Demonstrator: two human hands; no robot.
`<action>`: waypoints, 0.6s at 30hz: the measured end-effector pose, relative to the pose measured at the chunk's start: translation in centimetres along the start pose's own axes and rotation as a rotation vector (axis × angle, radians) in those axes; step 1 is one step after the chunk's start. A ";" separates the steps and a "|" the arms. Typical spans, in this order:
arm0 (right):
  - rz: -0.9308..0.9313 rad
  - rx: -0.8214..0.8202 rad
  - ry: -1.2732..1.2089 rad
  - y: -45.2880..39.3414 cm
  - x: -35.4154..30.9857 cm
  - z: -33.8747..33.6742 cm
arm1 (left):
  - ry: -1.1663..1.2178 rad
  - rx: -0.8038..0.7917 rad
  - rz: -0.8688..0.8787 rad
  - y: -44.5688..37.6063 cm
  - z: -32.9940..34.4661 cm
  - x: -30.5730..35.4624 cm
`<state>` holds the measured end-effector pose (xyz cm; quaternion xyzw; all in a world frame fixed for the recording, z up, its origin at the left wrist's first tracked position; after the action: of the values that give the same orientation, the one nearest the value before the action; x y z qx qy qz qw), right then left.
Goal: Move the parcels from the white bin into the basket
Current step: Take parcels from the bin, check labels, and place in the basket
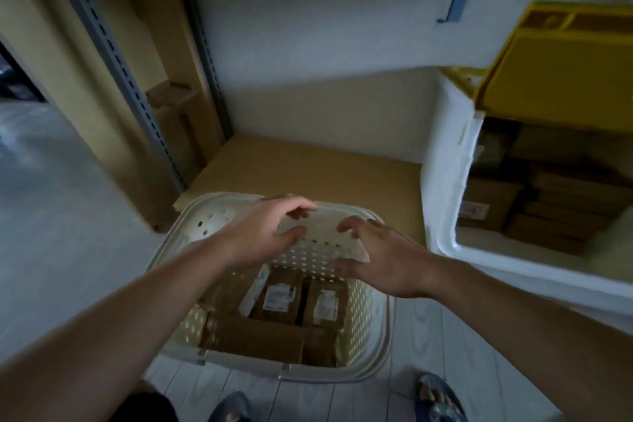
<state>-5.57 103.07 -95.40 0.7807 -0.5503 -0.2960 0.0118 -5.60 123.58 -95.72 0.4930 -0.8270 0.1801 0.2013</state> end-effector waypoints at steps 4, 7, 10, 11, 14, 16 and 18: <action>-0.020 0.141 -0.056 3.3 1.1 -3.6 | 0.034 0.171 0.157 -2.8 -0.3 5.7; -0.015 0.217 -0.109 6.1 3.1 -5.6 | 0.080 0.261 0.266 -4.6 0.0 9.0; 0.013 0.287 -0.207 8.5 5.5 -7.4 | 0.114 0.349 0.361 -6.1 0.4 11.6; 0.028 0.327 -0.258 9.1 6.4 -8.1 | 0.130 0.378 0.385 -6.6 0.5 12.4; 0.089 0.457 -0.396 10.4 9.3 -10.3 | 0.206 0.452 0.460 -8.0 0.6 14.8; 0.117 0.500 -0.421 10.8 10.9 -11.5 | 0.270 0.458 0.503 -8.9 0.8 16.5; 0.139 0.527 -0.454 10.9 12.5 -12.6 | 0.305 0.419 0.540 -9.8 1.4 18.4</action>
<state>-6.15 84.06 -86.85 0.6318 -0.6483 -0.3081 -0.2927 -5.01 104.83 -86.54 0.2552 -0.8329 0.4633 0.1624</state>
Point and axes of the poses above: each hand's wrist, its own y-axis away from the middle knuckle, its own z-axis out of the palm, x = y × z, the point moved 4 cm from there along -y, towards the middle knuckle, and after that the axes turned 11 degrees about z, right-handed, at the moved point
